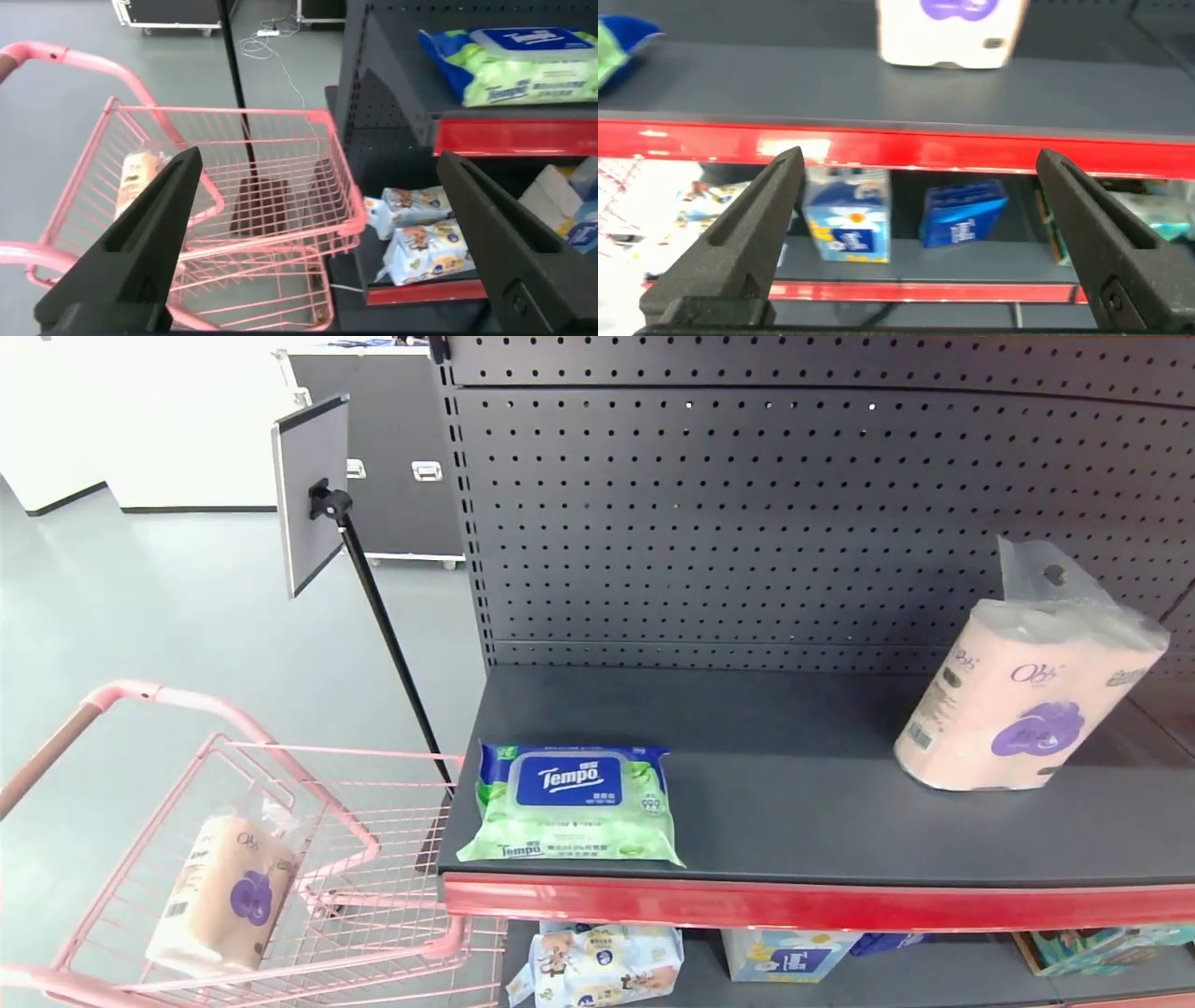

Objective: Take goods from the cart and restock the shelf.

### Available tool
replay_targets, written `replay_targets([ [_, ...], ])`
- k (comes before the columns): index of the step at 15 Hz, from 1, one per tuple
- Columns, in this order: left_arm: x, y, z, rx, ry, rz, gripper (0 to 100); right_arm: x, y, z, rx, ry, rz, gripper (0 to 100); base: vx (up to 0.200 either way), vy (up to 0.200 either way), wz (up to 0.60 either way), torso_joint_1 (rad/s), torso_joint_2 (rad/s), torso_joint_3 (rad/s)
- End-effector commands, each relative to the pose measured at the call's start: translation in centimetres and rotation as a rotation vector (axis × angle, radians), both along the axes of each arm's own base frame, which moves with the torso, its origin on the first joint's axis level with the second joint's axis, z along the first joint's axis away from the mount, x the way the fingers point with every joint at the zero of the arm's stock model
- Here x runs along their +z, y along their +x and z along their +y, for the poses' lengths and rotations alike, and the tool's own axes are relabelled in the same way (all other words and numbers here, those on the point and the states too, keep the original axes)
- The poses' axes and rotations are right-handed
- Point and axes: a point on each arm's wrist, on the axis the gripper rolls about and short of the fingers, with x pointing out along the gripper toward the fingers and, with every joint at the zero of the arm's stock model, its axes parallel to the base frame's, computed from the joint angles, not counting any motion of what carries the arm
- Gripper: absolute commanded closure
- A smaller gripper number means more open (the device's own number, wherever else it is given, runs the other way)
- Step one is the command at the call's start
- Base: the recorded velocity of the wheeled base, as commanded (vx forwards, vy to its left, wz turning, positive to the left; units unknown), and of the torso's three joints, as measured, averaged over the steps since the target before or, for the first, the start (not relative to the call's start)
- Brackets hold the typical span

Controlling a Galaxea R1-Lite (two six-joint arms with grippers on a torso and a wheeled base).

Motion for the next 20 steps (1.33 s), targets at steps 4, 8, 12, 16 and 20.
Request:
replay_targets([
  [4, 0.01, 0.01, 0.00, 0.001, 0.000, 0.000, 0, 0.00, 0.00, 0.00, 0.000, 0.000, 0.000, 0, 0.000, 0.200, 0.00, 0.005, 0.00, 0.001],
  [8, 0.00, 0.01, 0.00, 0.001, 0.000, 0.001, 0, 0.00, 0.00, 0.00, 0.000, 0.000, 0.000, 0, 0.000, 0.200, 0.00, 0.006, 0.00, 0.001],
  [12, 0.01, 0.01, 0.00, 0.001, 0.000, 0.000, 0, 0.00, 0.00, 0.00, 0.000, -0.002, 0.000, 0, 0.000, 0.200, 0.00, 0.001, 0.00, 0.000],
  [16, 0.00, 0.01, 0.00, 0.001, 0.000, 0.001, 0, 0.00, 0.00, 0.00, 0.000, -0.002, 0.000, 0, 0.000, 0.150, 0.00, -0.001, 0.00, 0.004],
  [20, 0.00, 0.01, 0.00, 0.001, 0.002, 0.001, 0, 0.00, 0.00, -0.01, -0.003, -0.006, 0.000, 0, 0.000, 0.000, 0.00, 0.000, 0.00, 0.000],
])
